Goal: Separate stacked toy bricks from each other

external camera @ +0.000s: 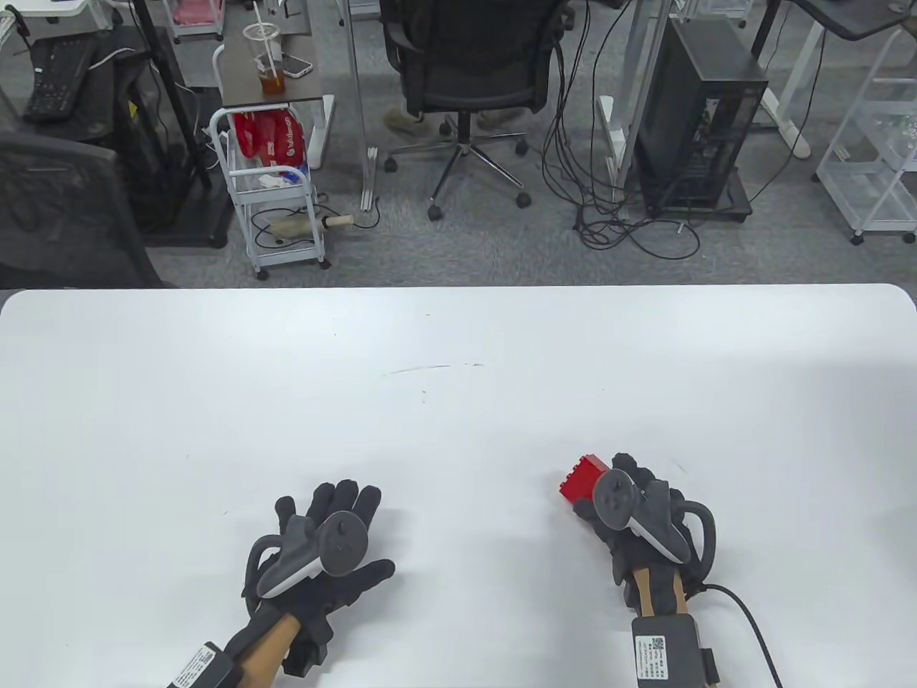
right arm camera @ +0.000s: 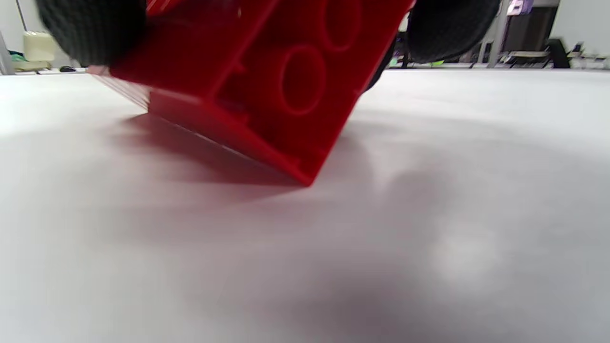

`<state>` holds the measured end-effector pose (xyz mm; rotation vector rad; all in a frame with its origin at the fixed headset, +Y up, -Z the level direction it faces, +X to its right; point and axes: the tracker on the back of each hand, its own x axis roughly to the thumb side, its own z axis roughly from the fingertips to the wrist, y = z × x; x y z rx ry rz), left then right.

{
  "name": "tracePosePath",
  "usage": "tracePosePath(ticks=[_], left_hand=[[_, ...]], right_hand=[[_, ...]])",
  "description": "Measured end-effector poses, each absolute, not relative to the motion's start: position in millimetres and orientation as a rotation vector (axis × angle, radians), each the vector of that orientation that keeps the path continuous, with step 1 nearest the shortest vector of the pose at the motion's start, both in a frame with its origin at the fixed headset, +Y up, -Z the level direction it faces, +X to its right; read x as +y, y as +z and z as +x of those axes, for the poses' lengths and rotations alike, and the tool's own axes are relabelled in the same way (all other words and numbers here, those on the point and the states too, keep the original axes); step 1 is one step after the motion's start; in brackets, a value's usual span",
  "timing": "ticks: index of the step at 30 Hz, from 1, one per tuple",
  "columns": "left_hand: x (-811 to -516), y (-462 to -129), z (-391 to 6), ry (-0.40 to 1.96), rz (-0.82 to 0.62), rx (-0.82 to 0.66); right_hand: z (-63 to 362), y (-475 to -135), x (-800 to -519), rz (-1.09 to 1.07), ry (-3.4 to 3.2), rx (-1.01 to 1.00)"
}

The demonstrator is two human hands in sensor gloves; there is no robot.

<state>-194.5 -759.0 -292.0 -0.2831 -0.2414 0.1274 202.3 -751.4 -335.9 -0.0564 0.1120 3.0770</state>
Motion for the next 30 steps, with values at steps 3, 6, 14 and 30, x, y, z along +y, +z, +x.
tracePosePath(ticks=[3,6,14,30], left_hand=[[-757.6,-291.3,-195.0,0.135,-0.275,-0.242],[-755.9,-290.3,-194.7,0.146,-0.254,-0.246],[-752.1,-283.0,-184.9,0.292,-0.24,-0.369],[-747.3,-262.5,-160.8,0.733,-0.259,-0.573]], right_hand=[[197.1,-328.8,-741.3,0.008,3.002,-0.076],[187.4,-321.1,-732.8,0.096,2.914,-0.121],[146.4,-299.3,-722.3,0.415,2.701,-0.118],[74.6,-254.8,-722.7,0.8,2.666,-0.111]])
